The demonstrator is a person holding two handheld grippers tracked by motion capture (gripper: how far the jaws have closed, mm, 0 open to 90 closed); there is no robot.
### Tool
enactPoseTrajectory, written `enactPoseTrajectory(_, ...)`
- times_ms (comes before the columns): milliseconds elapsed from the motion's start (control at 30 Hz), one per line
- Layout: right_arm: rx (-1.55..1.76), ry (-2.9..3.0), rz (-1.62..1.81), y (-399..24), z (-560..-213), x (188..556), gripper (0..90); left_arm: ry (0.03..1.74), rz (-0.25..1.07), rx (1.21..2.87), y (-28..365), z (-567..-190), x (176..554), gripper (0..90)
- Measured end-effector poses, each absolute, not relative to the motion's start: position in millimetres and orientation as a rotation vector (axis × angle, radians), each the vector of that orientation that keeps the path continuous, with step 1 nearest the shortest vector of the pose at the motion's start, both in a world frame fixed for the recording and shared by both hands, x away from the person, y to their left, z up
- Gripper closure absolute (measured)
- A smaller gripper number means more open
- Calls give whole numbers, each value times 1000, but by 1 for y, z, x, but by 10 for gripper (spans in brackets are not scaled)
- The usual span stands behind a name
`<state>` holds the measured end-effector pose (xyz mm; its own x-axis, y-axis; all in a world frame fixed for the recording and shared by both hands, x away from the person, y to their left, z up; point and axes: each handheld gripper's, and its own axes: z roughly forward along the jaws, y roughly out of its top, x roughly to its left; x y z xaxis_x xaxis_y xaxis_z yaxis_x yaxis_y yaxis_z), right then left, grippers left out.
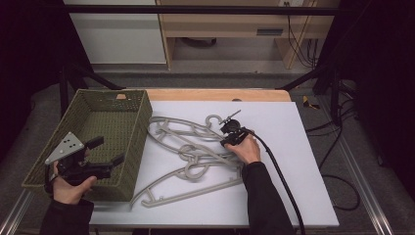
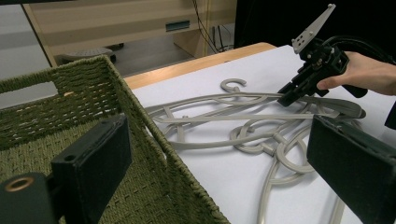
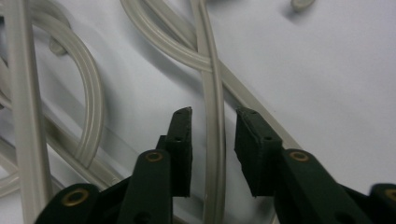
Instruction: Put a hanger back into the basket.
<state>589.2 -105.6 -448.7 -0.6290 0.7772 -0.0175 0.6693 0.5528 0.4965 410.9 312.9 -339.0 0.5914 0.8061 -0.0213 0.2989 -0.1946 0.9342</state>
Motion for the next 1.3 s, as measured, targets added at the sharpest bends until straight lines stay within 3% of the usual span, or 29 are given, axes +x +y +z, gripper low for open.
enactPoseTrajectory(200,1227,2558,638,-105,-454,591,806,905,597,1765,312,-339,411,65)
enactPoseTrajectory(700,1219,2541,689,-112,-451,591,817,907,601,1762,314,-339,410,67)
enactPoseTrajectory(1300,1203,2503,843,-132,-409,575,821,904,605,1756,313,-337,409,70)
